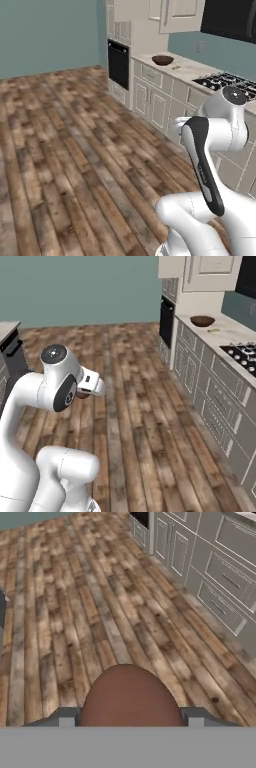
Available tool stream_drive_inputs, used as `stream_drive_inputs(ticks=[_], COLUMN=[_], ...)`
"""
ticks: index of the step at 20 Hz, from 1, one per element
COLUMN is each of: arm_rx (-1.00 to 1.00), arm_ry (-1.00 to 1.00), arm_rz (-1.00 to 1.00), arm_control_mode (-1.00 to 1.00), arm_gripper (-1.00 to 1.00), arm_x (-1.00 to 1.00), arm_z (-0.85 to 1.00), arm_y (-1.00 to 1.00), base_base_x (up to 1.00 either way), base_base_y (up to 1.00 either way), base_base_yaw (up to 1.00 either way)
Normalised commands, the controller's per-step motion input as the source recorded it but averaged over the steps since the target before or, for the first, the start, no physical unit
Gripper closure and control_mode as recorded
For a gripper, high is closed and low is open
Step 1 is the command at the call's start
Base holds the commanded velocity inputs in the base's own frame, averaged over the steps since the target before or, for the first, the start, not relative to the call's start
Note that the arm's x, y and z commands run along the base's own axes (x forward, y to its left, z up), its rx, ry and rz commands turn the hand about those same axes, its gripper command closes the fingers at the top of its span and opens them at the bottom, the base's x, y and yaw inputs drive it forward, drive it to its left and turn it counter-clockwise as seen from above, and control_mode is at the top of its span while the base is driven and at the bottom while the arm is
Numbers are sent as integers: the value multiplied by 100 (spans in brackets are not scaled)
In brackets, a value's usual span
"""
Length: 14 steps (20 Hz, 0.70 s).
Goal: Pick the egg and butter from the fridge and place them by the bowl for mixing.
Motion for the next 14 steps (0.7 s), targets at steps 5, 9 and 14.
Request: stream_drive_inputs(ticks=[5,9,14], arm_rx=[0,0,0], arm_ry=[0,0,0], arm_rz=[0,0,0], arm_control_mode=[100,100,100], arm_gripper=[100,100,100], arm_x=[0,0,0], arm_z=[0,0,0], arm_y=[0,0,0], base_base_x=[94,92,75], base_base_y=[9,5,5], base_base_yaw=[0,-1,-21])
